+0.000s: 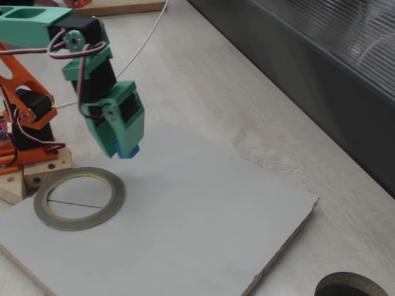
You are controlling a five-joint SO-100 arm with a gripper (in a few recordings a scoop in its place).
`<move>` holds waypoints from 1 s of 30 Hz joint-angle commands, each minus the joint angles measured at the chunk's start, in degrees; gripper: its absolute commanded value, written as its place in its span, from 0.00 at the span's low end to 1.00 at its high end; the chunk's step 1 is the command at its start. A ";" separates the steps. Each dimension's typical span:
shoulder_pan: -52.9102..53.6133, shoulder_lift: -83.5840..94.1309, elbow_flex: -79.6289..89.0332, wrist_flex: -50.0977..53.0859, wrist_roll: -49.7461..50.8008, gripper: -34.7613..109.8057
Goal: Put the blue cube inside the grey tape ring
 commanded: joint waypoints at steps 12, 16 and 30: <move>33.66 0.62 -1.05 -0.18 0.53 0.33; 33.84 0.62 -0.88 0.44 0.53 0.33; 33.22 0.53 3.69 0.62 0.62 0.33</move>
